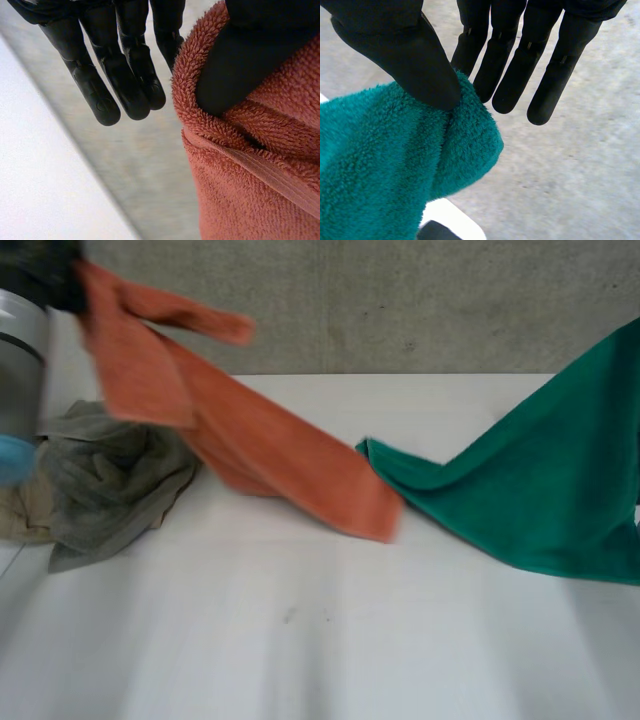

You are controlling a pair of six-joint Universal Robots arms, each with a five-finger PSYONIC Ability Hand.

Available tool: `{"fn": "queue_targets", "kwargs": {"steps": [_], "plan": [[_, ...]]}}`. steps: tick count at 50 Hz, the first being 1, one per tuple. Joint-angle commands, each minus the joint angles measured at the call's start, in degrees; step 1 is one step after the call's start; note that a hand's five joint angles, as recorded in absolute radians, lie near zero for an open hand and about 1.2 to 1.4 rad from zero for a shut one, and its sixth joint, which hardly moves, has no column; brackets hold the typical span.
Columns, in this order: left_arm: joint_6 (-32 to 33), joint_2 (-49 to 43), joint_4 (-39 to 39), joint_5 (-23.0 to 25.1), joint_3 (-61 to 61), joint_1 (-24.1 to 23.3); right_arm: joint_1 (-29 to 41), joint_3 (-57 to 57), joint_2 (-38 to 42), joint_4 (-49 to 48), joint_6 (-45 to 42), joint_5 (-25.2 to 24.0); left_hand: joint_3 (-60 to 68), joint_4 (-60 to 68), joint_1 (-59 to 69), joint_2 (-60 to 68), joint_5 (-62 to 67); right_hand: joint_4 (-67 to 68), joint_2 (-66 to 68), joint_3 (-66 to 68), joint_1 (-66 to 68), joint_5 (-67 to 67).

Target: Fold the laundry.

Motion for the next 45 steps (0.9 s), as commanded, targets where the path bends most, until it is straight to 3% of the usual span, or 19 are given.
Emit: {"fn": "queue_targets", "kwargs": {"steps": [1,8,12,13,15,16,26,35,38,45], "plan": [[4.23,-6.03,4.52,0.61,8.86,10.5,7.03,4.37,1.07,-0.26,-2.18,0.5,11.72,11.38,14.67,11.48,14.94,11.27,12.49,11.8,16.09,13.37],[6.79,-13.94,5.67,-3.87,15.03,14.38,10.99,9.03,0.9,-1.67,-5.88,0.59,11.72,11.38,14.67,11.48,14.94,11.27,12.49,11.8,16.09,13.37],[7.14,-17.55,5.32,-3.79,14.17,12.73,11.61,10.53,0.72,-2.99,-6.32,0.77,11.72,11.38,14.67,11.48,14.94,11.27,12.49,11.8,16.09,13.37],[6.96,-17.91,5.32,-3.79,13.64,12.11,11.61,10.7,0.72,-3.07,-6.32,0.77,3.58,3.25,6.53,3.35,6.81,11.27,12.49,11.8,16.09,13.37],[6.87,-18.26,5.23,-3.88,12.49,10.79,11.7,11.14,0.64,-3.08,-6.32,0.77,-26.44,-26.78,-23.49,-26.68,-23.22,11.27,12.49,11.8,16.09,13.37],[7.31,-18.35,4.8,-3.79,11.27,9.3,11.7,11.32,0.63,-3.08,-6.32,0.77,-58.28,-58.62,-55.33,-58.52,-55.06,11.27,12.49,11.8,16.09,13.37],[6.96,-15.2,2.34,-3.18,-0.51,1.04,11.79,12.64,-0.24,-2.72,-6.32,-0.2,-58.28,-58.62,-55.33,-58.52,-55.06,11.27,12.49,11.8,16.09,13.37],[2.66,-10.18,0.31,2.26,-12.11,-12.14,14.33,12.46,-7.71,-2.64,-5.44,-3.27,-58.28,-58.62,-55.33,-58.52,-55.06,11.27,12.49,11.8,16.09,13.37],[-0.67,-11.66,0.75,4.64,-13.62,-17.85,16.44,11.85,-11.22,-2.72,-5.09,-5.3,-58.28,-58.62,-55.33,-58.52,-55.06,11.27,12.49,11.8,16.09,13.37],[-5.68,-22.81,2.68,4.38,-6.61,-23.84,21.01,7.63,-17.29,-2.02,-1.58,-5.3,-58.28,-58.62,-55.33,-58.52,-55.06,11.27,12.49,11.8,16.09,13.37]]}}
